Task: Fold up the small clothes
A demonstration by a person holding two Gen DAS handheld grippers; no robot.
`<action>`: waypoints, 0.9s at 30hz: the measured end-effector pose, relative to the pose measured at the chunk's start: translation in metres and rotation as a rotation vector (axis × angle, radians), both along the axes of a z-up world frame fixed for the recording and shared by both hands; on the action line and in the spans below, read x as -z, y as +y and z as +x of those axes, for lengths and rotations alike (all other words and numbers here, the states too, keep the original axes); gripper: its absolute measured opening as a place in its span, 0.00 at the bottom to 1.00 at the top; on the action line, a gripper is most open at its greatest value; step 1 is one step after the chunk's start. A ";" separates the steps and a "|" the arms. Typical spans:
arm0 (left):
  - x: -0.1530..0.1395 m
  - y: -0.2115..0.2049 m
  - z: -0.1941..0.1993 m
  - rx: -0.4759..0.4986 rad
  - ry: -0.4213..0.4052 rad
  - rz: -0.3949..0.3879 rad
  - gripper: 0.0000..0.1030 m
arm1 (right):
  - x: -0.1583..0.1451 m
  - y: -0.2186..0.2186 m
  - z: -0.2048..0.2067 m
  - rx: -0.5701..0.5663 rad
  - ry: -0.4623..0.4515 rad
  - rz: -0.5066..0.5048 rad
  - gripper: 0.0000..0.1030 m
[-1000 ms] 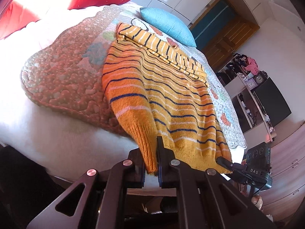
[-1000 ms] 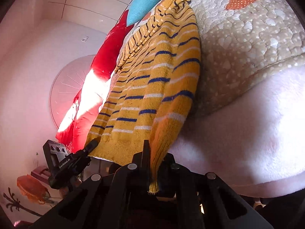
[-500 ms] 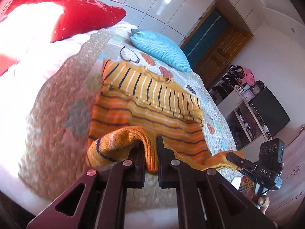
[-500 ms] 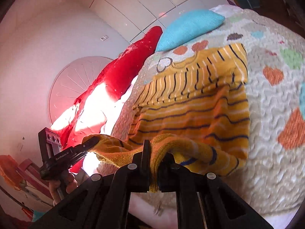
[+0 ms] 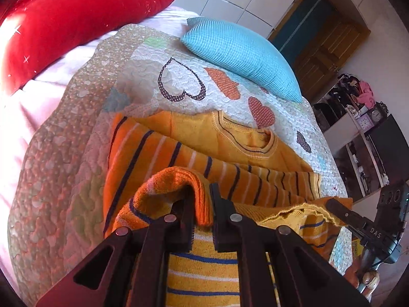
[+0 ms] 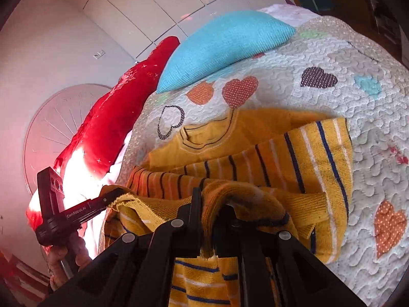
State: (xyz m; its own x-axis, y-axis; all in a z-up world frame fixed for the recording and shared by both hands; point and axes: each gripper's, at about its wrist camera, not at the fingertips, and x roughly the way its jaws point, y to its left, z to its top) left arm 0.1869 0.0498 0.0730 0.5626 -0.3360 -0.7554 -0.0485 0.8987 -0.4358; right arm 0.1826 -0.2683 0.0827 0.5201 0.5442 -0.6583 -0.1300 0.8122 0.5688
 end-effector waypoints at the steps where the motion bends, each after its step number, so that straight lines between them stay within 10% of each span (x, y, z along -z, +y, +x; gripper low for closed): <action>1: 0.004 0.004 0.006 -0.003 0.011 -0.040 0.10 | 0.008 -0.006 0.007 0.016 0.023 0.030 0.16; 4: 0.009 0.017 0.017 0.010 0.000 -0.174 0.22 | 0.028 -0.025 0.024 0.072 0.070 0.136 0.42; 6: 0.005 0.026 0.020 -0.019 -0.038 -0.188 0.46 | 0.035 -0.035 0.032 0.112 0.079 0.158 0.45; 10: -0.002 0.045 0.029 -0.082 -0.074 -0.164 0.57 | 0.045 -0.050 0.048 0.175 0.094 0.159 0.48; 20: -0.007 0.045 -0.007 -0.027 -0.042 0.110 0.58 | 0.013 -0.055 0.019 0.160 0.040 -0.014 0.60; 27: 0.004 0.036 -0.082 -0.112 -0.091 0.315 0.77 | -0.012 0.002 -0.018 0.012 -0.025 -0.114 0.60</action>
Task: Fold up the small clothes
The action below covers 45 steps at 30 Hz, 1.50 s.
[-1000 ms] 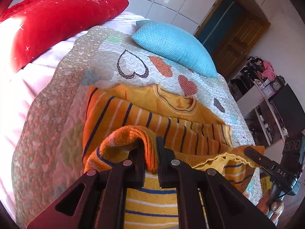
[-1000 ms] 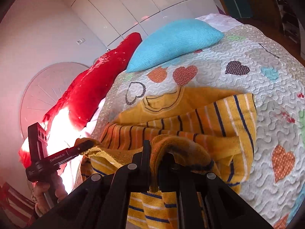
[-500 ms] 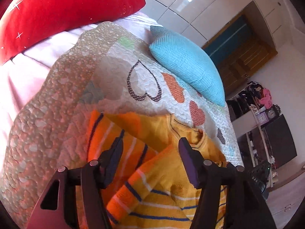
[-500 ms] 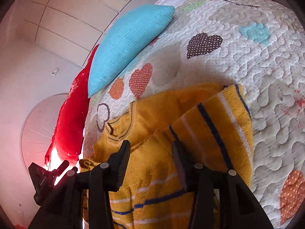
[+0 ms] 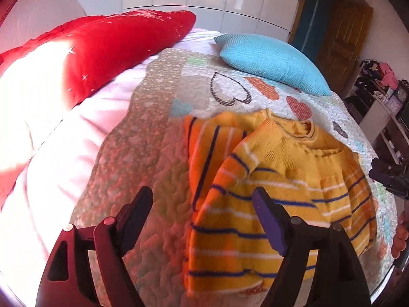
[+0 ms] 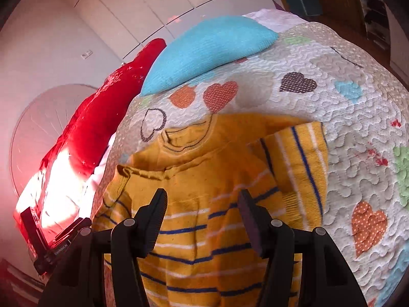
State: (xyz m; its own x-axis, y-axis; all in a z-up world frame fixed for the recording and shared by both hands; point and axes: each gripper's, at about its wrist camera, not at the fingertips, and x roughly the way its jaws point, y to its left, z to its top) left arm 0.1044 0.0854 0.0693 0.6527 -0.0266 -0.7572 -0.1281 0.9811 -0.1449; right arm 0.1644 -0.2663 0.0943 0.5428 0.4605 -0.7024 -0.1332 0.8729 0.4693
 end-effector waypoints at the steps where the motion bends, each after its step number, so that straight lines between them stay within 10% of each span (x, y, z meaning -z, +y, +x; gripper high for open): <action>1: 0.008 0.002 -0.007 -0.021 0.007 -0.008 0.77 | 0.000 0.015 -0.003 -0.027 -0.002 -0.012 0.60; 4: 0.037 0.010 -0.017 -0.044 0.037 -0.045 0.70 | 0.005 0.067 -0.007 -0.125 0.000 -0.069 0.60; 6: 0.053 0.012 -0.018 -0.006 0.061 -0.062 0.25 | 0.011 0.105 -0.007 -0.193 -0.002 -0.121 0.55; 8: 0.058 0.019 -0.023 0.025 0.028 -0.122 0.22 | 0.020 0.144 -0.002 -0.257 -0.001 -0.171 0.54; 16: 0.070 0.049 -0.027 0.040 -0.009 -0.392 0.23 | 0.054 0.279 0.053 -0.399 -0.043 -0.421 0.46; 23: 0.072 0.052 -0.028 0.049 -0.010 -0.416 0.28 | 0.072 0.335 0.093 -0.420 0.051 -0.560 0.53; 28: 0.065 0.052 -0.038 0.032 -0.022 -0.397 0.35 | 0.012 0.303 0.072 -0.331 -0.032 -0.398 0.54; 31: 0.060 0.053 -0.049 0.018 -0.032 -0.377 0.45 | -0.003 0.288 0.055 -0.300 -0.057 -0.476 0.54; 34: 0.057 0.055 -0.053 0.012 -0.035 -0.370 0.49 | 0.007 0.278 0.041 -0.286 -0.053 -0.567 0.37; 45: 0.062 0.057 -0.045 0.033 -0.008 -0.392 0.55 | 0.074 0.342 0.077 -0.338 0.008 -0.711 0.38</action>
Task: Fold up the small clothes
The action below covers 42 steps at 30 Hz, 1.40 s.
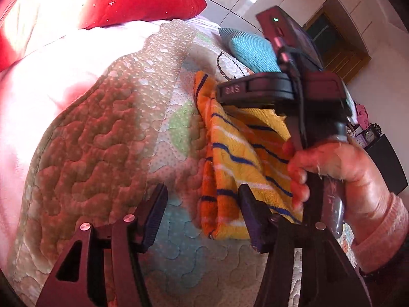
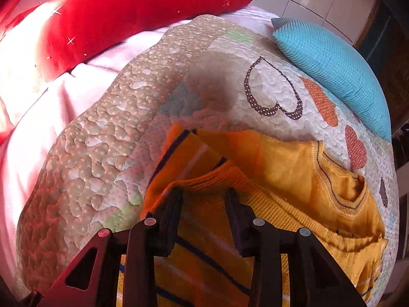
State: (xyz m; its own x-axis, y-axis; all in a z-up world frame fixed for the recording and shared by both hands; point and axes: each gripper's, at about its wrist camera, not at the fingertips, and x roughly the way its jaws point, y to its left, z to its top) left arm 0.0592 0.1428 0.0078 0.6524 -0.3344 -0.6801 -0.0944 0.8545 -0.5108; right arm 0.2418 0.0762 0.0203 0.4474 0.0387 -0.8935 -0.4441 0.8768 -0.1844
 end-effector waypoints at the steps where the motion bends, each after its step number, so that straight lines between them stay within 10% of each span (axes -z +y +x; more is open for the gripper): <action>1: 0.001 0.000 0.001 0.001 0.002 -0.002 0.55 | 0.004 0.006 0.004 -0.013 0.005 -0.034 0.38; 15: -0.027 -0.017 -0.020 0.013 -0.062 0.058 0.57 | -0.093 -0.147 -0.063 0.108 -0.050 0.074 0.60; 25: -0.042 -0.057 -0.034 0.091 -0.119 0.141 0.66 | -0.062 -0.318 -0.134 0.365 -0.018 0.027 0.60; 28: -0.035 -0.067 -0.033 0.108 -0.102 0.165 0.66 | -0.034 -0.332 -0.135 0.382 0.063 0.039 0.35; 31: -0.032 -0.072 -0.034 0.109 -0.099 0.208 0.66 | -0.022 -0.363 -0.126 0.524 0.051 0.010 0.66; 42: -0.031 -0.064 -0.031 0.102 -0.085 0.192 0.66 | -0.086 -0.289 -0.155 0.397 -0.207 0.062 0.69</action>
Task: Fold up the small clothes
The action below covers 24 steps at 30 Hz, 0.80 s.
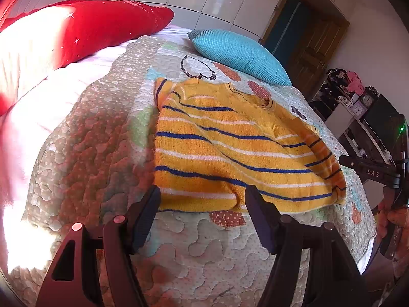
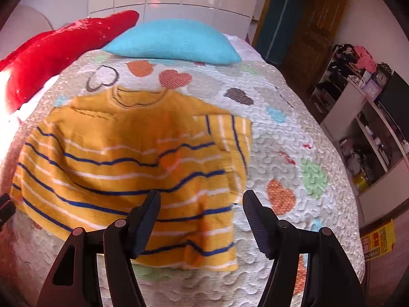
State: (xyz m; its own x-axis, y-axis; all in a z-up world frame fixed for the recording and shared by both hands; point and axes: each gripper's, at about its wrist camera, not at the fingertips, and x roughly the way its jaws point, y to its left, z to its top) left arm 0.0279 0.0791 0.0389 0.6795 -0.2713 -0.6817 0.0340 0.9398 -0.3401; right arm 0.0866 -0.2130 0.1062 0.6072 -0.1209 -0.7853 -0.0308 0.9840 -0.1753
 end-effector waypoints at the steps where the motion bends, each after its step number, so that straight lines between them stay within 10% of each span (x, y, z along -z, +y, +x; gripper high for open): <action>1: 0.000 0.000 -0.001 -0.001 -0.002 0.005 0.66 | 0.003 0.010 -0.001 -0.021 0.008 0.028 0.69; 9: 0.003 0.004 -0.006 -0.012 0.004 0.014 0.67 | 0.078 0.042 -0.003 -0.071 0.077 0.077 0.72; 24: 0.001 -0.001 -0.008 -0.025 0.004 0.059 0.69 | 0.089 0.030 -0.010 -0.142 -0.005 0.225 0.97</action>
